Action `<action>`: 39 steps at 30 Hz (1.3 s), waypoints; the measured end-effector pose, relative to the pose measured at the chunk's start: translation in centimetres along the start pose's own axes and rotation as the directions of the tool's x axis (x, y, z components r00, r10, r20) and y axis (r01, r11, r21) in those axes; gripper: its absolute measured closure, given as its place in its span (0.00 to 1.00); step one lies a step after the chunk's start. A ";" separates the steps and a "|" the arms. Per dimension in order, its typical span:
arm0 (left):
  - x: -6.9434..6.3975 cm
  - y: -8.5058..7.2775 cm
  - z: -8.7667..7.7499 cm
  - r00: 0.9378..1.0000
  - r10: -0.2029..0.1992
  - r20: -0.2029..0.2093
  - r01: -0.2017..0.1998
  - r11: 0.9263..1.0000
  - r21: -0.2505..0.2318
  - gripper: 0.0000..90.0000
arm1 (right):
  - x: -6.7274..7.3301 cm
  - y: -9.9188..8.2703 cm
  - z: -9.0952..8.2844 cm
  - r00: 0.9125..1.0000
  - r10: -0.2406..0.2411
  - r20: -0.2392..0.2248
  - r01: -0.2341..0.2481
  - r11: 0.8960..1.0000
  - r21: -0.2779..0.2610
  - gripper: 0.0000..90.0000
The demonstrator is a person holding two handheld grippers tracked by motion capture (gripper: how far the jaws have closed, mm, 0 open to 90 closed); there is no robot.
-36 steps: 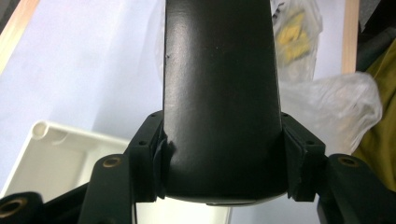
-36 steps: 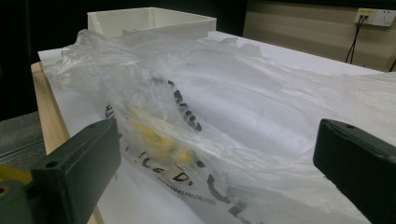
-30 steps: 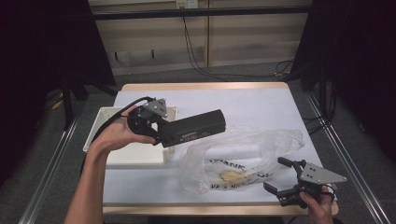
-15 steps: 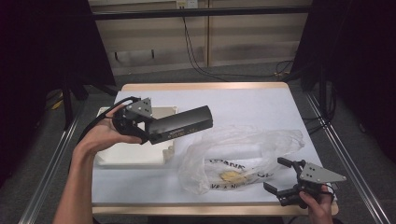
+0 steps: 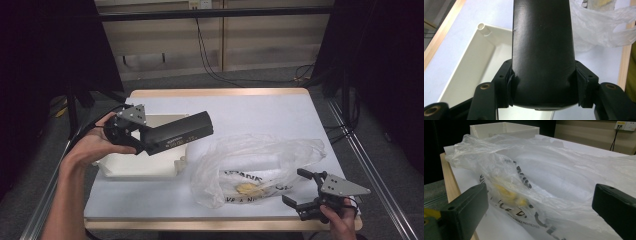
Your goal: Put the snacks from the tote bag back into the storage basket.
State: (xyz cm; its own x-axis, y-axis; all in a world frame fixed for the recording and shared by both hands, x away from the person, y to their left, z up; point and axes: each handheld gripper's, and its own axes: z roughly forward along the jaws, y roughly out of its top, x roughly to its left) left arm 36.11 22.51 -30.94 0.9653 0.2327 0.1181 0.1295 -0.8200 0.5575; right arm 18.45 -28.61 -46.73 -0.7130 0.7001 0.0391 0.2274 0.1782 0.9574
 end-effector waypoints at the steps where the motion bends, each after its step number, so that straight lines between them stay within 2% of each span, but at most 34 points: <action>1: 0.0 0.0 0.0 1.000 0.000 0.000 0.000 1.000 0.000 0.48 | 0.0 0.0 0.0 1.000 0.001 -0.002 -0.001 1.000 0.003 0.00; 4: 0.3 -0.6 -0.4 1.000 -0.016 -0.008 0.016 1.000 0.006 0.48 | 0.0 0.0 0.0 1.000 -0.005 -0.006 0.005 1.000 0.005 0.00; 7: 1.1 -1.8 -1.1 0.998 -0.057 -0.031 0.056 0.998 -0.025 0.48 | 0.1 0.0 0.0 1.000 -0.002 -0.011 0.002 1.000 0.005 0.00; 14: 2.0 -3.3 -1.6 0.996 -0.078 -0.041 0.077 0.997 -0.028 0.48 | 0.1 0.0 0.1 1.000 -0.004 -0.008 0.004 1.000 0.007 0.00; 15: 2.4 -3.8 -1.6 0.995 -0.081 -0.053 0.079 0.996 -0.032 0.48 | 0.1 0.0 0.1 1.000 -0.003 -0.008 0.003 1.000 0.007 0.00; 18: 2.9 -4.4 -1.7 0.995 -0.085 -0.052 0.086 0.996 0.003 0.48 | 0.1 0.0 0.1 1.000 -0.004 -0.009 0.004 1.000 0.004 0.00; 21: 3.3 -4.9 -1.7 0.994 -0.089 -0.060 0.090 0.996 0.013 0.48 | 0.1 0.0 0.2 1.000 -0.008 -0.012 0.008 1.000 0.004 0.00; 22: 3.7 -5.5 -1.6 0.992 -0.108 -0.067 0.109 0.994 0.009 0.48 | 0.1 0.0 0.1 1.000 -0.007 -0.012 0.007 1.000 0.006 0.00; 24: 3.9 -6.1 -1.3 0.990 -0.125 -0.067 0.125 0.992 -0.002 0.48 | 0.1 0.0 0.1 1.000 -0.005 -0.015 0.005 1.000 0.007 0.00; 26: 4.0 -6.3 -1.1 0.990 -0.125 -0.073 0.125 0.992 0.002 0.48 | 0.1 0.0 0.1 1.000 -0.005 -0.015 0.005 1.000 0.005 0.00; 28: 4.3 -7.0 -0.2 0.990 -0.128 -0.065 0.131 0.991 0.039 0.48 | 0.1 0.0 0.2 1.000 0.003 -0.015 -0.003 1.000 0.005 0.00; 31: 4.5 -7.3 0.3 0.988 -0.140 -0.062 0.143 0.989 0.040 0.48 | 0.1 0.0 0.2 1.000 0.003 -0.017 -0.003 1.000 0.005 0.00; 33: 4.9 -7.7 0.7 0.987 -0.146 -0.067 0.149 0.987 0.058 0.48 | 0.1 0.0 0.2 1.000 0.002 -0.011 -0.002 1.000 0.011 0.00; 36: 5.2 -7.7 1.3 0.991 -0.120 -0.067 0.126 0.987 0.097 0.48 | 0.0 0.0 0.3 1.000 0.000 -0.017 0.000 1.000 0.014 0.00; 39: 5.5 -7.7 2.0 0.992 -0.113 -0.058 0.119 0.986 0.114 0.48 | 0.1 0.0 0.3 1.000 0.000 -0.018 0.000 1.000 0.013 0.00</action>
State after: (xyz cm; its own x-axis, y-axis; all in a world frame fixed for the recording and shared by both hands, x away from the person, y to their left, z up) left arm 40.83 29.06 -36.20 0.9299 0.3536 0.1014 0.2685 -0.8409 0.4699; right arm 18.60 -28.32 -46.86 -0.7250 0.6873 0.0442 0.2361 0.1877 0.9534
